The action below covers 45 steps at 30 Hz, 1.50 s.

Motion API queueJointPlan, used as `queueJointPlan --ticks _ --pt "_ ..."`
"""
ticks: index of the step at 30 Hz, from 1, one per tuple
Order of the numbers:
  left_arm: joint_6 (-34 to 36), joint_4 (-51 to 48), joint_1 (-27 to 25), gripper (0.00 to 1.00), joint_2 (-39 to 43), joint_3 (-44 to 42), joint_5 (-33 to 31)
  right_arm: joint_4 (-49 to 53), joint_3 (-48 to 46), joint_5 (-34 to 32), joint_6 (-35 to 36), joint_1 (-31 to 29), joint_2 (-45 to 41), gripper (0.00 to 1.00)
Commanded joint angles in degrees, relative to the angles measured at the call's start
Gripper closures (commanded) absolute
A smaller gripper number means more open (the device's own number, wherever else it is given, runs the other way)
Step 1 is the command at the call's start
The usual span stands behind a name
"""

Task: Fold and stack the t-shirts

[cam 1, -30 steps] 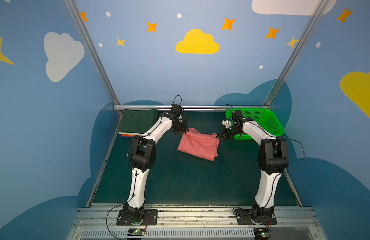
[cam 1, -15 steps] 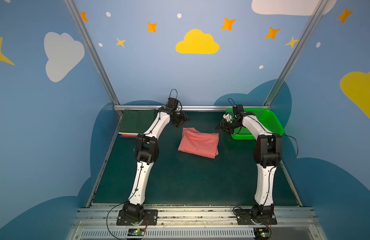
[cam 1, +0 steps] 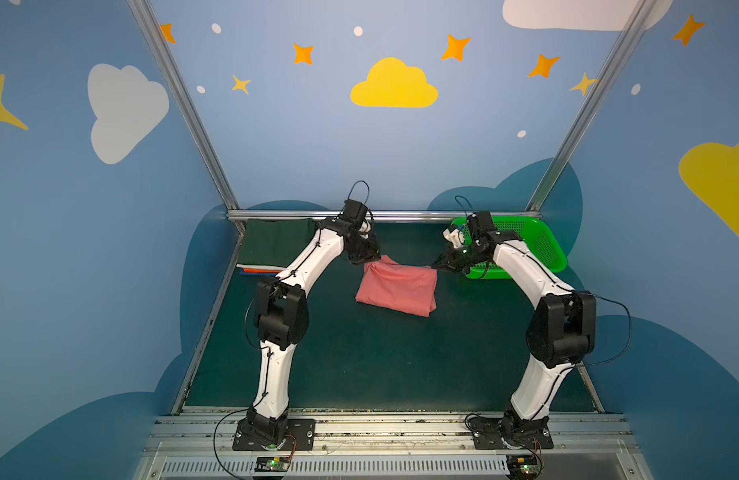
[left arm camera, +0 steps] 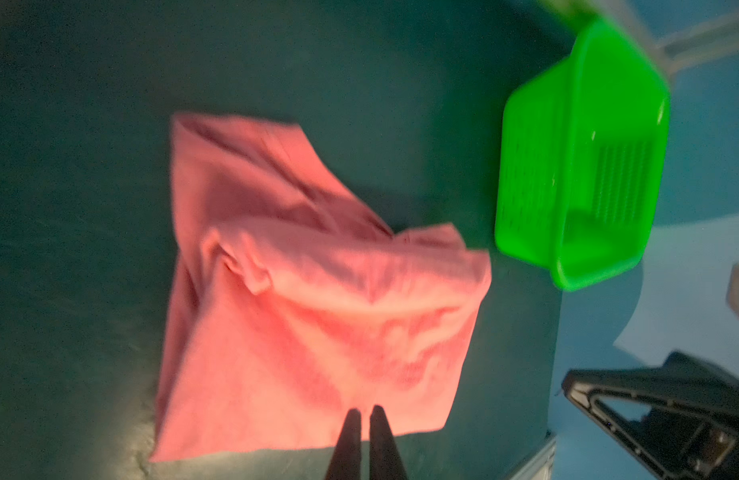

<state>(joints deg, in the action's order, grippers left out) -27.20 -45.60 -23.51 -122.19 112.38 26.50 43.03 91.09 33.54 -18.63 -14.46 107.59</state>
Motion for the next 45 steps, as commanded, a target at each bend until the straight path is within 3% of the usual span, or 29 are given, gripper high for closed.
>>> queueJointPlan --ticks 1,5,11,28,38,45 --pt "1.06 4.00 -0.05 0.95 -2.18 -5.31 5.63 -4.48 -1.28 4.78 -0.71 -1.51 3.79 1.00" --pt "1.40 7.01 -0.04 0.95 -5.87 -5.30 7.93 -6.32 1.18 7.10 -0.85 -1.98 9.48 1.00" --pt "0.44 10.27 2.17 0.95 -12.91 1.52 11.97 -4.85 8.67 8.31 -0.18 -1.83 17.84 1.00" --pt "-4.12 7.37 7.12 0.94 -35.54 30.86 19.39 -5.62 20.29 11.11 -1.40 1.90 30.86 1.00" --pt "-7.84 12.65 11.28 0.94 -36.52 28.46 19.40 -5.42 21.94 11.83 -1.15 3.56 33.37 1.00" --pt "-6.40 11.33 11.55 0.93 -30.61 27.72 18.62 -5.11 20.88 13.23 -0.82 3.40 26.71 1.00"
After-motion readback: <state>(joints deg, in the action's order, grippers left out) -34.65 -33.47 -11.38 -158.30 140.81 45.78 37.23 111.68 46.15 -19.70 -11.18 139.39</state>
